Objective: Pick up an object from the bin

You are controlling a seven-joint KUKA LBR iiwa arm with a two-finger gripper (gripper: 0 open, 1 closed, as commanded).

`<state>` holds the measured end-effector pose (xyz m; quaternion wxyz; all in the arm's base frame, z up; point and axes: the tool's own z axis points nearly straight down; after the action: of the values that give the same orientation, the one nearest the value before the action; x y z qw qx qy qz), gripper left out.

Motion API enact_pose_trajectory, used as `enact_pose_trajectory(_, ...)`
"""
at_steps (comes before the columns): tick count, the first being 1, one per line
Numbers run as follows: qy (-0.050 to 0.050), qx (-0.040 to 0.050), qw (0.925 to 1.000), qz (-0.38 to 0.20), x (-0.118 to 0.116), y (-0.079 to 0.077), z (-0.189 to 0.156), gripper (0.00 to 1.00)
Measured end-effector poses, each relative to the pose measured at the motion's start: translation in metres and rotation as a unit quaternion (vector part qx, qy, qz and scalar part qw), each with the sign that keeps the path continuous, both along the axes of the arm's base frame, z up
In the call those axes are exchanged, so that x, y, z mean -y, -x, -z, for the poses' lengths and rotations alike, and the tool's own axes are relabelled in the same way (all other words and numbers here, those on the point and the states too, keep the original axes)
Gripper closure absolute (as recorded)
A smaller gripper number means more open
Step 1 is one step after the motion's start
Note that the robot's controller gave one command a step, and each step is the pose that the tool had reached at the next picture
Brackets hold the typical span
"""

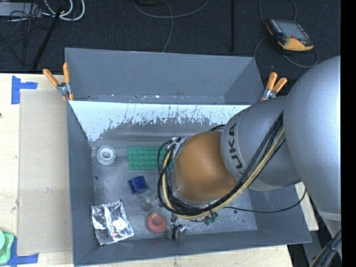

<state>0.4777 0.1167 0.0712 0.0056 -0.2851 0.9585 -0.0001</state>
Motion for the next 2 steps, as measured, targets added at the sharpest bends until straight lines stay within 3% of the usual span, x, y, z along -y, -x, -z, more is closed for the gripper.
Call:
enact_pose_trajectory(1,0.001,-0.0055,1.0,0.001,0.001,0.003,0.002,1.0)
enact_pose_trajectory(2,0.001,-0.0041,0.9899,-0.141,-0.096,-0.02,0.001,1.0)
